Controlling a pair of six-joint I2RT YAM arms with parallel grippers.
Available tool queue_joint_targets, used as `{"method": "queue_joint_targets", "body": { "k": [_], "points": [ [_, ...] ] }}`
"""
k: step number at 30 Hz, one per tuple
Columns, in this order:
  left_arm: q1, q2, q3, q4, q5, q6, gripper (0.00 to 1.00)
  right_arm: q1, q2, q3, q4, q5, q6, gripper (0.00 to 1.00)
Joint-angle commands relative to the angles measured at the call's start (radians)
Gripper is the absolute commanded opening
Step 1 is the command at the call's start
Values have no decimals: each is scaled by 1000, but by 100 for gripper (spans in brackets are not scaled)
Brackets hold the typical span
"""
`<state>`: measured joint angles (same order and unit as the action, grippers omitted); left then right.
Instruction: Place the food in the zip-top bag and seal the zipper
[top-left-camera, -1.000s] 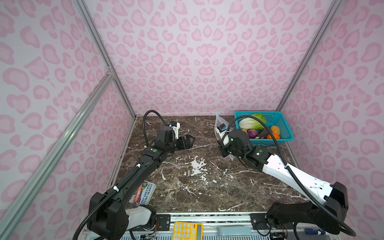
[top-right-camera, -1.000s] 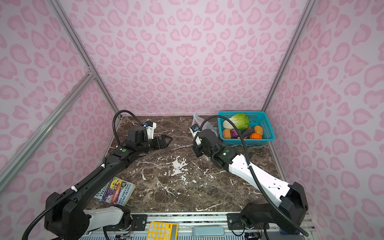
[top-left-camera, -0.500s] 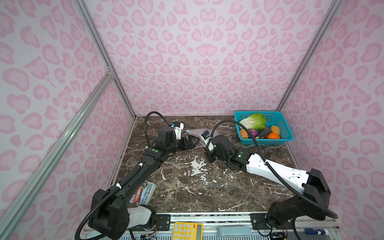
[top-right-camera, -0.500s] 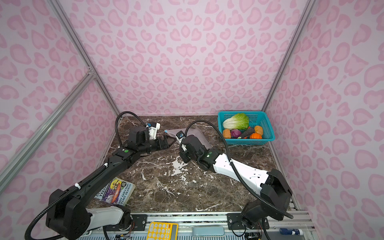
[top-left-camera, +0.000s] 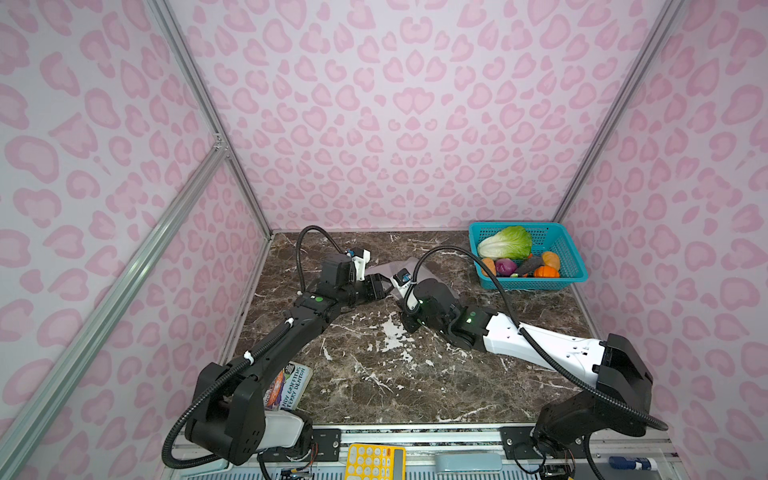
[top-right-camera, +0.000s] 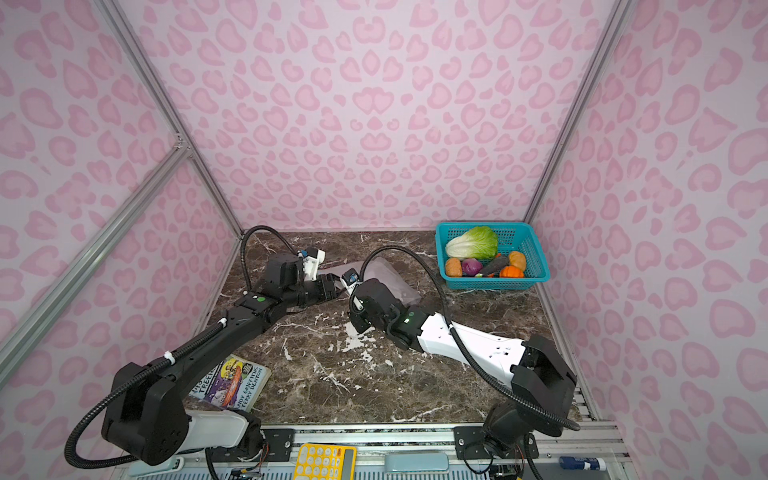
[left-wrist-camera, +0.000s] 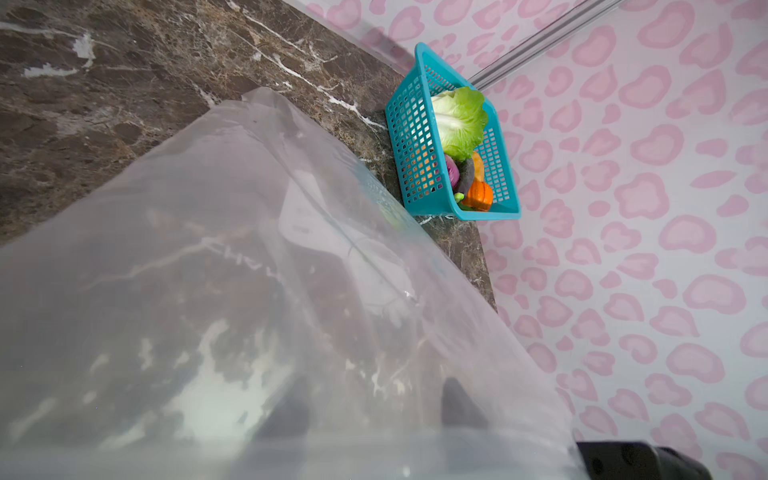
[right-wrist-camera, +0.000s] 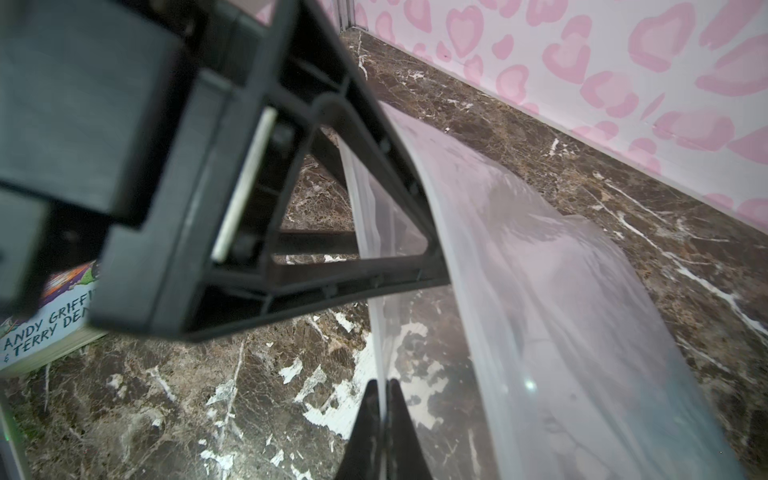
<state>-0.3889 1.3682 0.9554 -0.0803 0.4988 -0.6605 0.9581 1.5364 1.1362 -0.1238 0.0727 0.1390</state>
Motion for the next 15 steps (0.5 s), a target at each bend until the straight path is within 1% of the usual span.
{"method": "queue_joint_targets", "body": {
  "k": [1, 2, 3, 4, 5, 8, 9, 11, 15],
  "points": [
    [0, 7, 2, 25, 11, -1, 35, 9, 13, 7, 23, -7, 9, 0],
    [0, 7, 2, 22, 8, 1, 26, 12, 14, 11, 16, -9, 8, 0],
    [1, 7, 3, 20, 2, 2, 15, 11, 12, 14, 8, -12, 10, 0],
    [1, 5, 3, 18, -2, 4, 6, 11, 8, 17, 2, -17, 9, 0],
    [0, 3, 4, 13, -8, 5, 4, 12, 1, 20, -8, -27, 8, 5],
    [1, -4, 3, 8, -20, 8, 4, 12, -28, 32, -39, -56, 5, 31],
    [0, -7, 3, 7, -21, 9, 4, 11, -43, 38, -49, -66, 3, 37],
    [1, -12, 3, 7, -24, 10, 4, 11, -71, 51, -71, -73, 1, 44],
    [1, -25, 2, 4, -34, 16, 4, 14, -128, 76, -97, -14, 1, 49]
  ]
}}
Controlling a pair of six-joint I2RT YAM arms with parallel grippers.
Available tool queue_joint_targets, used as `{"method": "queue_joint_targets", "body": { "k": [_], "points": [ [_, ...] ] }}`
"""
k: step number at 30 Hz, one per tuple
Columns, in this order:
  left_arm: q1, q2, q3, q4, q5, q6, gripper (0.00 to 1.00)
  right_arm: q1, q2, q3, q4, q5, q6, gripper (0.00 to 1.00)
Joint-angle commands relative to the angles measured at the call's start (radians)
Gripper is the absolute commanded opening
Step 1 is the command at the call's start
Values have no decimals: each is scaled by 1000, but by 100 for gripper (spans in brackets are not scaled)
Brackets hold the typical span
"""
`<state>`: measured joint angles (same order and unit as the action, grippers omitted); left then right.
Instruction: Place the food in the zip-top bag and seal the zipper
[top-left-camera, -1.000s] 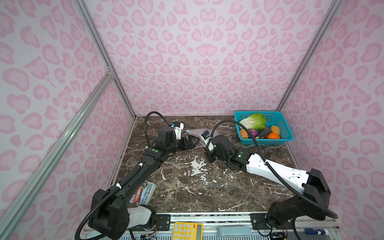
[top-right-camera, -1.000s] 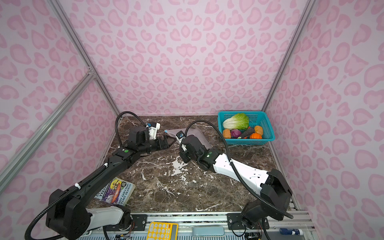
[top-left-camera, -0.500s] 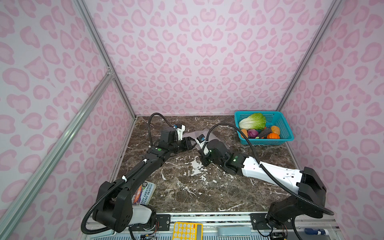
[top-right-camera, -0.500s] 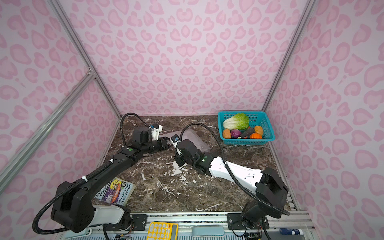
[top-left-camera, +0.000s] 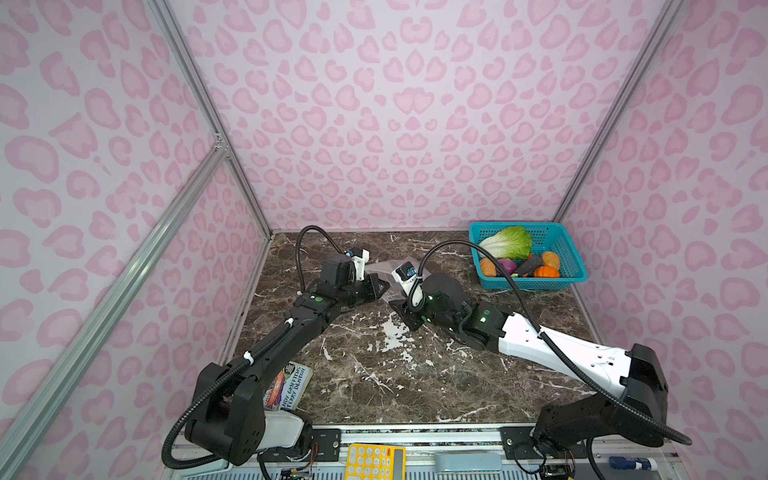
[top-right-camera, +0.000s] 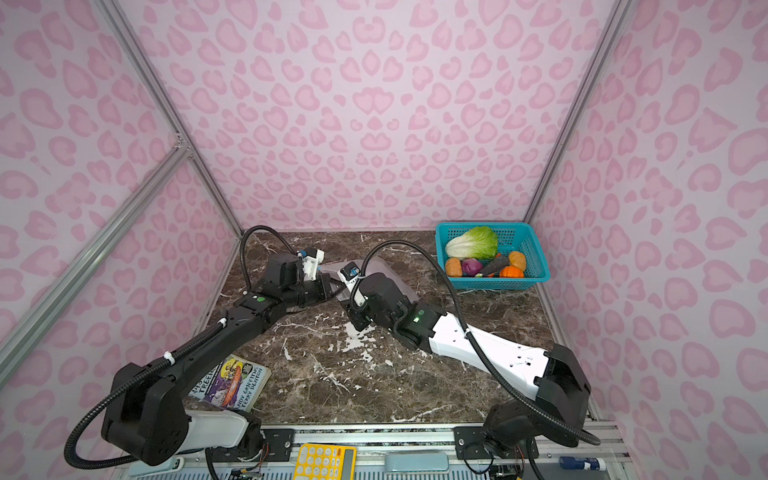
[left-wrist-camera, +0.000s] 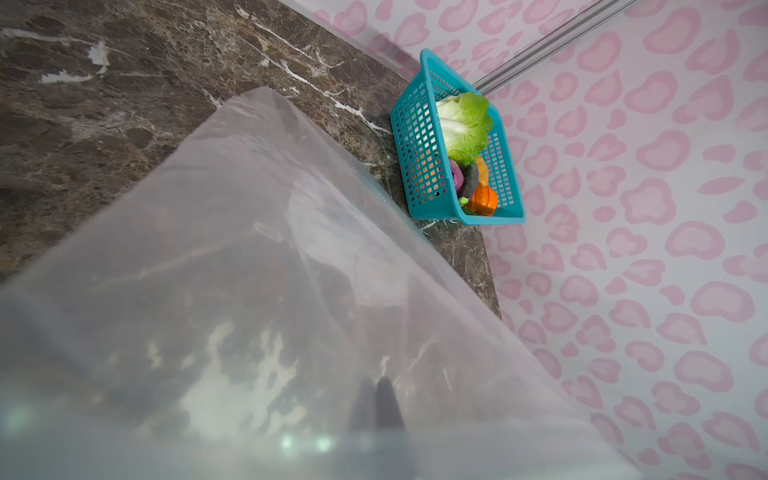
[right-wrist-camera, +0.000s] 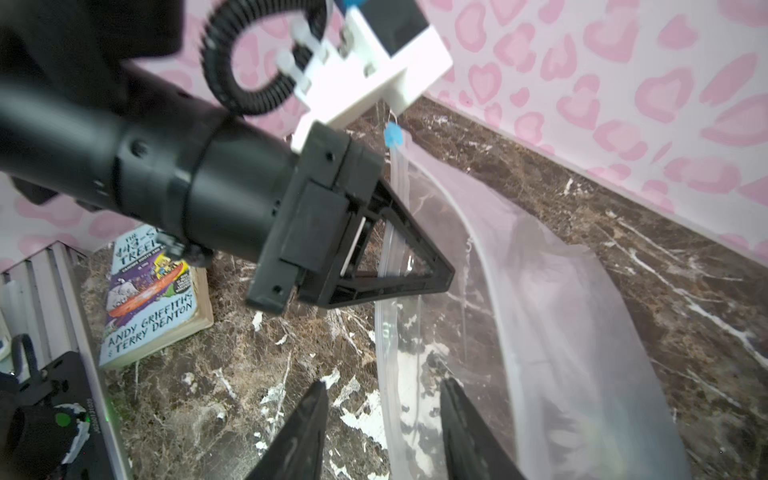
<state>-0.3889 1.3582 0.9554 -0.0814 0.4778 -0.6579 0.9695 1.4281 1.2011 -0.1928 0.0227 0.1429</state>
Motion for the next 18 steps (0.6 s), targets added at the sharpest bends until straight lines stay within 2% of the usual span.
{"method": "queue_joint_targets", "body": {
  "k": [1, 5, 9, 15, 18],
  "points": [
    [-1, -18, 3, 5, -14, 14, 4, 3, -30, 18, -39, 53, -6, 51],
    [-1, -24, 1, 5, -17, 15, 4, 5, -30, 77, -103, 105, -36, 61],
    [-2, -25, 2, 4, -16, 15, 4, 6, 34, 143, -186, 187, -51, 73],
    [-5, -30, 2, 3, -15, 18, 3, 8, 172, 215, -257, 293, -51, 73],
    [-6, -30, 1, 2, -16, 18, 3, 5, 248, 259, -284, 394, -71, 68]
  ]
}}
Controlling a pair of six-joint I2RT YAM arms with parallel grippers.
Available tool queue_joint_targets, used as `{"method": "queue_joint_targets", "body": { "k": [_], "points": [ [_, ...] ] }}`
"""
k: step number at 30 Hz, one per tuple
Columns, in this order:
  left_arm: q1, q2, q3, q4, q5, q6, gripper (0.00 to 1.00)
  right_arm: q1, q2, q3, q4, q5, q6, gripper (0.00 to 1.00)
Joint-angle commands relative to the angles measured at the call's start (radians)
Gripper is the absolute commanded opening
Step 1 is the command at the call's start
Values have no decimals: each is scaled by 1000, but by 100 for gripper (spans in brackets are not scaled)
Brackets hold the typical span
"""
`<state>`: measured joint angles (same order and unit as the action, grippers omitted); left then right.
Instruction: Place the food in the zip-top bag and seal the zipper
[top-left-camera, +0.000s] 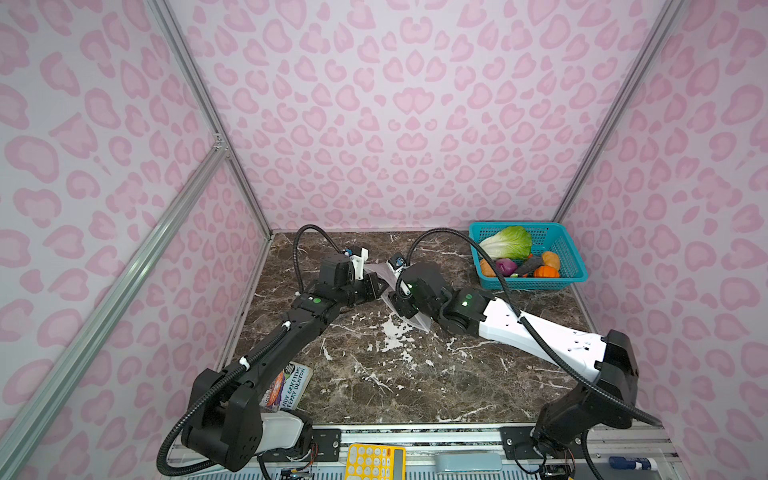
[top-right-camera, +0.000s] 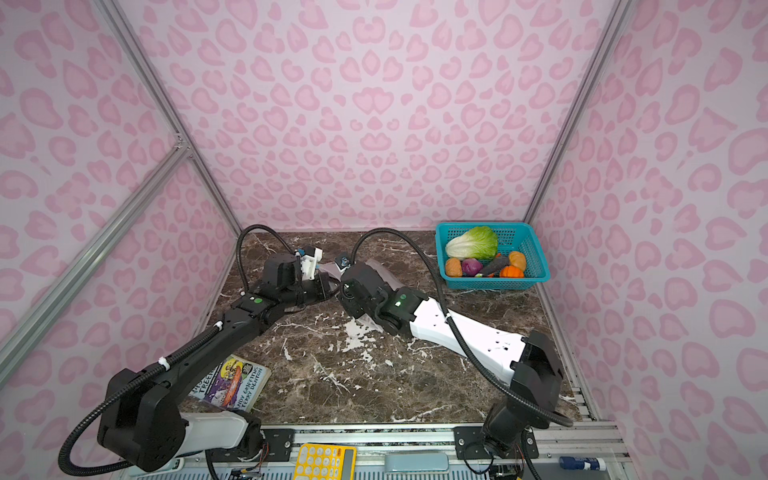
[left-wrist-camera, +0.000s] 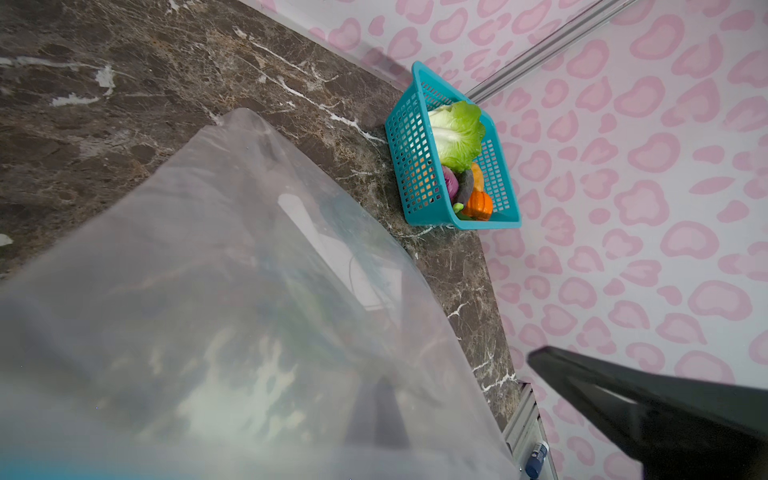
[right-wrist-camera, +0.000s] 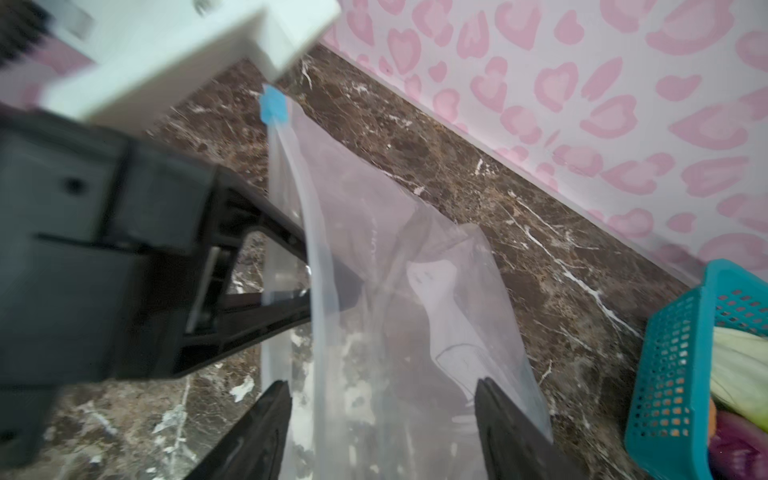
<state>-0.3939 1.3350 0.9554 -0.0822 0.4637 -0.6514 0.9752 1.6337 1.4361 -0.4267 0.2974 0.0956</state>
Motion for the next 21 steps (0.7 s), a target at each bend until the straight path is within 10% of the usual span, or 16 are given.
{"method": "queue_joint_targets", "body": {
  "k": [1, 9, 15, 21],
  "points": [
    [-2, -7, 2, 2, -1, 12, 4, -3, 68, 41, -72, 149, -37, 65],
    [-2, 12, 2, -9, -8, 6, 16, -4, 147, 175, -130, 215, 1, 1],
    [-5, 52, -1, 8, 35, -33, 59, 0, 156, 169, -130, 170, 89, 0],
    [-42, 109, 0, 25, 85, -72, 64, -1, 134, 134, -76, 169, 169, 0]
  ]
}}
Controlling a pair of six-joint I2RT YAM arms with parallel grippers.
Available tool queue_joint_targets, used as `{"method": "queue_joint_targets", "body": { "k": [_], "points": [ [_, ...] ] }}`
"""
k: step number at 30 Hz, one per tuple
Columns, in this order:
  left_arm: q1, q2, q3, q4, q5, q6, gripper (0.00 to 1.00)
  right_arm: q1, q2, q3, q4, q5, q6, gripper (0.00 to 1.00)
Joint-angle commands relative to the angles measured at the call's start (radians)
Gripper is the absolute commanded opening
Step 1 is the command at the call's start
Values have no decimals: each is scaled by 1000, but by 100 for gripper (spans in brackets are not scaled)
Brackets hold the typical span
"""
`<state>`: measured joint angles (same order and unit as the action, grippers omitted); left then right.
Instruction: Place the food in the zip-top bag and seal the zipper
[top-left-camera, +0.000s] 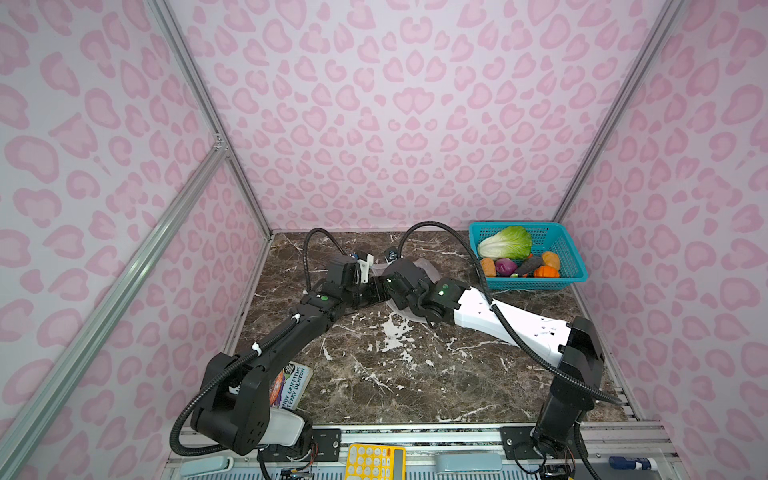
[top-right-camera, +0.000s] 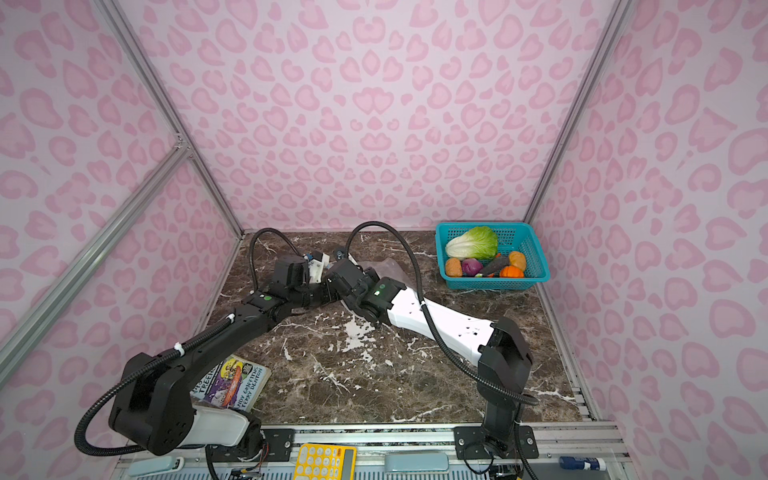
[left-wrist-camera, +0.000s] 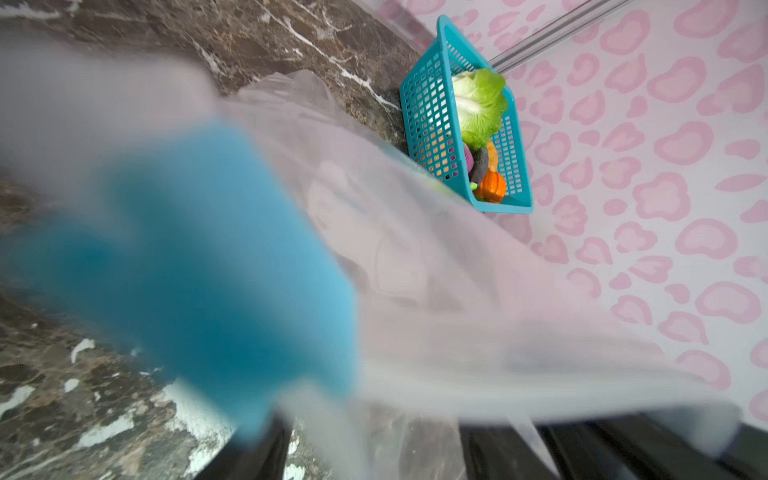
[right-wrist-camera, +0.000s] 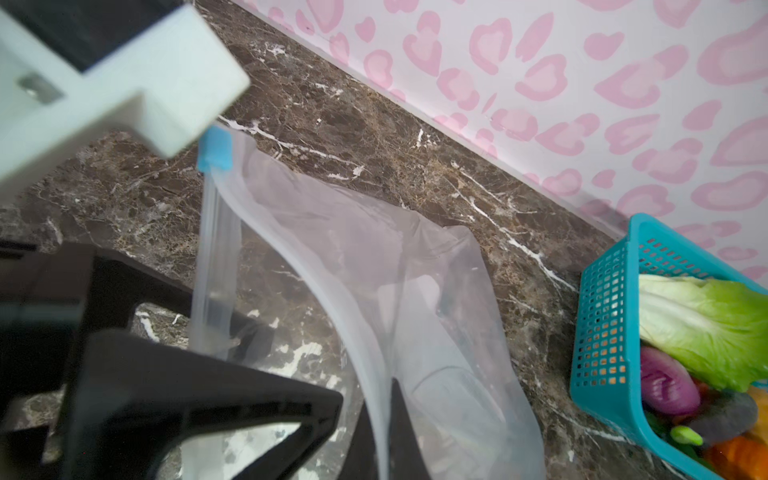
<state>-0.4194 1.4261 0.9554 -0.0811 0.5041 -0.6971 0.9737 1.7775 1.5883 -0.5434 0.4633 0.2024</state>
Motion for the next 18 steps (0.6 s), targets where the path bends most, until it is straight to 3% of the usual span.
{"method": "queue_joint_targets", "body": {
  "k": [1, 8, 18],
  "points": [
    [-25, 23, 0, 25, 47, -28, 64, 2, -13, -26, 54, 7, 69, 0],
    [-53, 29, -5, 31, 51, -44, 60, -2, -18, -54, 83, 76, 124, 0],
    [-59, 44, -13, 30, 51, -80, 67, -37, -82, -162, 141, 103, 224, 0]
  ]
}}
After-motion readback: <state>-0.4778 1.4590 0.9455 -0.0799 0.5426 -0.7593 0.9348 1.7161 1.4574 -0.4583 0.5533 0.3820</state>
